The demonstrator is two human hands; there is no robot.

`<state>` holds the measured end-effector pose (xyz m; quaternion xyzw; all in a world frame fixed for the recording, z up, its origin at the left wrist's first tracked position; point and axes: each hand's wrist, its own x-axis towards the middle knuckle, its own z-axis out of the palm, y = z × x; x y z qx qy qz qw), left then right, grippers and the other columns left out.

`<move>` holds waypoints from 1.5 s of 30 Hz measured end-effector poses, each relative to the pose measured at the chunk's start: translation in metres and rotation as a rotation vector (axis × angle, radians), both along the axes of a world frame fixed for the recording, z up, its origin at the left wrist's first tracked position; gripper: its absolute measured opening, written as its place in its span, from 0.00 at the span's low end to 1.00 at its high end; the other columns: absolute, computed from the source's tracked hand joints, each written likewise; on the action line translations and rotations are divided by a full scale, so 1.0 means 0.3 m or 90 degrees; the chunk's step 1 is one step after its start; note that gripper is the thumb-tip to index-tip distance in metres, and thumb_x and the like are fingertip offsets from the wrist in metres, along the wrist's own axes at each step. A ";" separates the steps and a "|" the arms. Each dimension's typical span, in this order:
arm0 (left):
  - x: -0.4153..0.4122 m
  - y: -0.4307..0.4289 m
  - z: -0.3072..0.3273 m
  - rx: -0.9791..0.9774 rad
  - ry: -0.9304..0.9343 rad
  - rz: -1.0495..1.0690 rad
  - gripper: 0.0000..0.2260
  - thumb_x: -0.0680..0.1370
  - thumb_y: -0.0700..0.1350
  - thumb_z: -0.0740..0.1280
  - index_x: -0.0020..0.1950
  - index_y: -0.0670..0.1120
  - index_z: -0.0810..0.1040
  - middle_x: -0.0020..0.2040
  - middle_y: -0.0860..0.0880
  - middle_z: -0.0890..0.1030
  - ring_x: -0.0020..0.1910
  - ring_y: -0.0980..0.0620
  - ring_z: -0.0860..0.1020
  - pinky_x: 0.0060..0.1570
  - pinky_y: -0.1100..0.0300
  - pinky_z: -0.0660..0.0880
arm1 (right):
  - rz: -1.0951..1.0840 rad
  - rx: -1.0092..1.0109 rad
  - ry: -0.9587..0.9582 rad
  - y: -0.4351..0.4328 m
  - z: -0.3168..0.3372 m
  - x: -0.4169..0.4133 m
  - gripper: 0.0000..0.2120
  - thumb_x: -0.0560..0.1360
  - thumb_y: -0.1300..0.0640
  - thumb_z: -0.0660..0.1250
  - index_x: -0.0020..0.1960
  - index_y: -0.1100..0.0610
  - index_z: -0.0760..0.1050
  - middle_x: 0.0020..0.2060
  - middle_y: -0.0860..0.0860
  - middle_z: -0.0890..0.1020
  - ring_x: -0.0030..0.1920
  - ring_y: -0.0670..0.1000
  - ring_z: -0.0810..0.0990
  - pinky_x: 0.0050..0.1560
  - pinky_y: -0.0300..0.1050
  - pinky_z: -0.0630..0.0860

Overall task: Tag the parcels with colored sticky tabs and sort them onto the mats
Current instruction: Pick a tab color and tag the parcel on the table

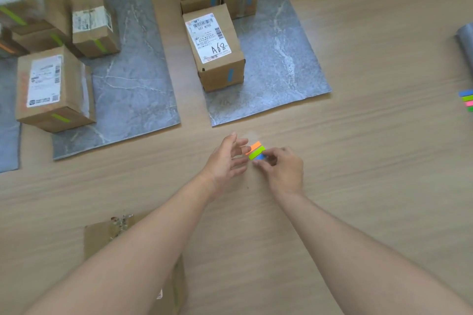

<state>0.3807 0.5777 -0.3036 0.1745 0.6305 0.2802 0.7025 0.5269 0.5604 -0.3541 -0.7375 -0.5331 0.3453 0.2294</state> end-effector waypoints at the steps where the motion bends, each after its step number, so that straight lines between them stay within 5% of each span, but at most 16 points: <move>1: 0.001 0.010 -0.005 -0.009 -0.002 0.002 0.22 0.83 0.59 0.53 0.65 0.48 0.78 0.63 0.46 0.81 0.61 0.47 0.79 0.64 0.51 0.74 | -0.010 -0.004 -0.001 0.005 -0.002 0.000 0.12 0.65 0.55 0.83 0.47 0.56 0.86 0.40 0.53 0.80 0.40 0.52 0.81 0.46 0.48 0.77; 11: -0.009 0.055 -0.019 -0.044 -0.017 0.000 0.25 0.84 0.59 0.52 0.67 0.45 0.78 0.63 0.43 0.82 0.64 0.45 0.79 0.65 0.51 0.72 | -0.007 0.006 -0.054 0.031 -0.019 -0.006 0.16 0.60 0.50 0.85 0.43 0.56 0.85 0.38 0.54 0.82 0.40 0.54 0.81 0.43 0.48 0.75; 25: 0.005 0.031 0.001 -0.032 -0.037 0.011 0.26 0.84 0.59 0.52 0.68 0.43 0.77 0.64 0.43 0.80 0.65 0.46 0.78 0.67 0.52 0.73 | 0.001 -0.119 -0.082 0.079 0.005 0.007 0.11 0.69 0.49 0.80 0.48 0.50 0.82 0.43 0.49 0.83 0.48 0.51 0.82 0.48 0.44 0.75; 29: 0.005 0.027 0.003 -0.030 -0.043 0.028 0.26 0.84 0.59 0.53 0.67 0.42 0.78 0.64 0.42 0.81 0.64 0.45 0.79 0.67 0.52 0.73 | 0.111 -0.039 -0.150 0.072 0.008 0.006 0.07 0.74 0.52 0.74 0.50 0.54 0.83 0.48 0.53 0.82 0.50 0.55 0.81 0.47 0.48 0.75; 32: 0.004 0.025 0.005 -0.030 -0.043 0.033 0.26 0.84 0.59 0.53 0.67 0.42 0.78 0.64 0.42 0.81 0.63 0.45 0.79 0.66 0.52 0.74 | 0.225 0.053 -0.208 0.059 0.008 0.006 0.06 0.77 0.57 0.70 0.50 0.59 0.80 0.46 0.56 0.79 0.47 0.60 0.79 0.38 0.49 0.70; 36: 0.004 0.026 0.007 -0.029 -0.040 0.020 0.26 0.84 0.60 0.52 0.67 0.43 0.77 0.63 0.42 0.81 0.64 0.45 0.79 0.66 0.52 0.74 | 0.326 0.112 -0.270 0.042 0.009 0.005 0.09 0.66 0.63 0.79 0.39 0.60 0.79 0.36 0.55 0.77 0.35 0.61 0.79 0.26 0.44 0.64; 45: 0.007 0.008 0.010 -0.043 -0.039 0.037 0.26 0.84 0.59 0.54 0.64 0.39 0.78 0.58 0.34 0.82 0.58 0.39 0.82 0.60 0.48 0.79 | 0.285 0.135 -0.195 0.042 -0.026 0.031 0.07 0.68 0.64 0.77 0.37 0.60 0.78 0.34 0.55 0.77 0.33 0.61 0.78 0.26 0.45 0.66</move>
